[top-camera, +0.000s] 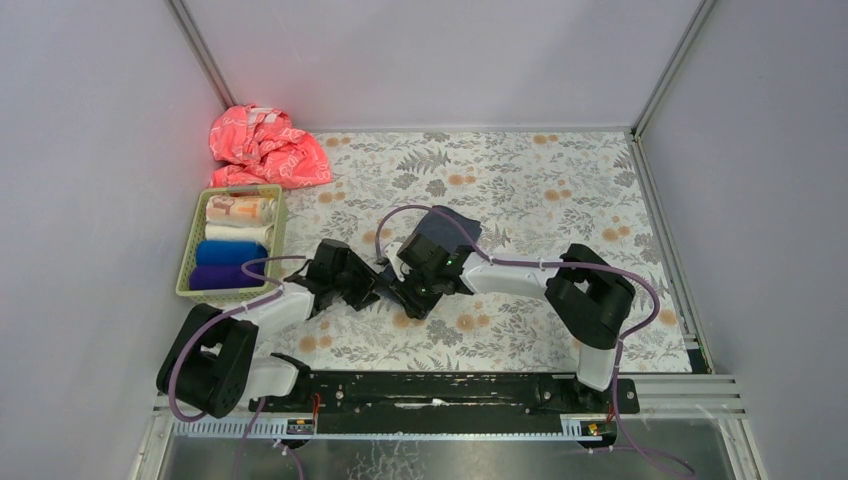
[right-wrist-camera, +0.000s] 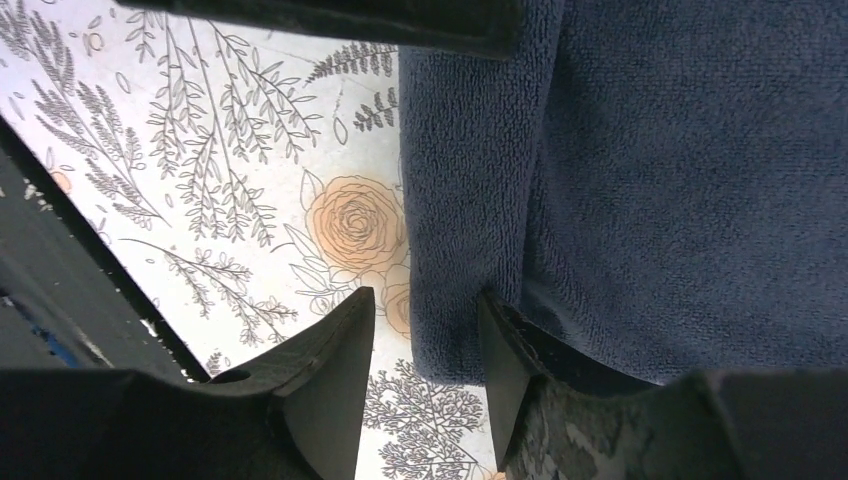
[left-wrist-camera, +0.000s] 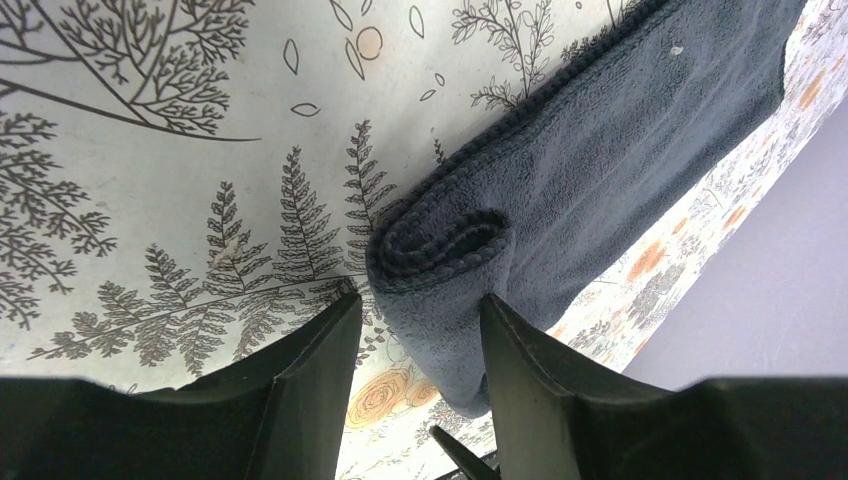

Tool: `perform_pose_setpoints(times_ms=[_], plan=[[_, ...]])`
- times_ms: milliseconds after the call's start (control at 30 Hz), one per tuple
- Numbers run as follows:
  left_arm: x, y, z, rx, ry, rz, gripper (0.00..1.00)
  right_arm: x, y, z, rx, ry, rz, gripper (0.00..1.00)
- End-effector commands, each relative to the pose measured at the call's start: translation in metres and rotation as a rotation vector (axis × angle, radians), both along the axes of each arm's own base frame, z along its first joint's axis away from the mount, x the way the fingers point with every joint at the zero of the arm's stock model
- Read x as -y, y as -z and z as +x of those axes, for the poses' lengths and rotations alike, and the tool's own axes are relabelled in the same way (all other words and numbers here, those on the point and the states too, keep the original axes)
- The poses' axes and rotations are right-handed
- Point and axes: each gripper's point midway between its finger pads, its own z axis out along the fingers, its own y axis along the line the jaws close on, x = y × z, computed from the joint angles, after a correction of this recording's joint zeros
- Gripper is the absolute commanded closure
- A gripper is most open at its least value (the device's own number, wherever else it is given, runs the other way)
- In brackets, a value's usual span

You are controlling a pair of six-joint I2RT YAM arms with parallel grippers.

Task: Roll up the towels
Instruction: Roll the towel at the center of the board.

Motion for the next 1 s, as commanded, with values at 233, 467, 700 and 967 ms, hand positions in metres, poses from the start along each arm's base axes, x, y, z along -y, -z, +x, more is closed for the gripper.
perform_pose_setpoints(times_ms=[233, 467, 700, 967], plan=[[-0.031, 0.044, -0.026, -0.139, 0.0, 0.18, 0.52, 0.032, 0.031, 0.015, 0.204, -0.04, -0.269, 0.48], [-0.032, 0.035, -0.02, -0.112, 0.011, 0.183, 0.52, 0.039, 0.043, 0.009, 0.2, -0.064, -0.329, 0.79], [-0.045, -0.003, -0.018, -0.001, -0.013, 0.216, 0.42, -0.016, 0.006, -0.062, -0.19, -0.25, -0.01, 1.0], [-0.055, -0.039, -0.045, 0.048, 0.008, 0.218, 0.38, -0.03, -0.028, -0.046, -0.501, -0.08, 0.32, 1.0]])
